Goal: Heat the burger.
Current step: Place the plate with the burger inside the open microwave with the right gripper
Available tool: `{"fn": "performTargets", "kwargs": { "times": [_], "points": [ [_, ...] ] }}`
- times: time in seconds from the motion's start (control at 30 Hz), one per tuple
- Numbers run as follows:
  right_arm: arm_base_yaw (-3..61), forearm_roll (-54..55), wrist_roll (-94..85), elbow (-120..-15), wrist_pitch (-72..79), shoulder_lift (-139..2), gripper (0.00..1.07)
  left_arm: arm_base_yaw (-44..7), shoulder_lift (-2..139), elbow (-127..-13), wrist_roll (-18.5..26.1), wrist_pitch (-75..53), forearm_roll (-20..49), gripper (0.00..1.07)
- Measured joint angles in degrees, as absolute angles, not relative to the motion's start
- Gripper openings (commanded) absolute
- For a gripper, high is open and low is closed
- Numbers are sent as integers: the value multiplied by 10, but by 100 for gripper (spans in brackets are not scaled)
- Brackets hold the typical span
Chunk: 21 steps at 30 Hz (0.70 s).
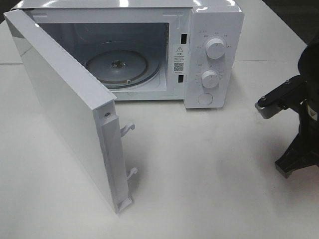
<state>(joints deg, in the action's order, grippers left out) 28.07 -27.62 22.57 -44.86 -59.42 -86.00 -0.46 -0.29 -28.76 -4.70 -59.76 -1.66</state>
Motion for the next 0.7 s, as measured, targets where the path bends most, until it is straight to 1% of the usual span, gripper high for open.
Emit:
{"fn": "performTargets", "kwargs": {
  "times": [0.27, 0.4, 0.7],
  "points": [
    [300, -282, 235, -410, -598, -813, 0, -5, -3, -288, -47, -598, -17, 100],
    [328, -282, 236, -390, -601, -777, 0, -5, -3, -288, -47, -598, -17, 100],
    [372, -282, 231, -370, -624, -746, 0, -5, -3, -288, -47, -598, -17, 100]
  ]
}}
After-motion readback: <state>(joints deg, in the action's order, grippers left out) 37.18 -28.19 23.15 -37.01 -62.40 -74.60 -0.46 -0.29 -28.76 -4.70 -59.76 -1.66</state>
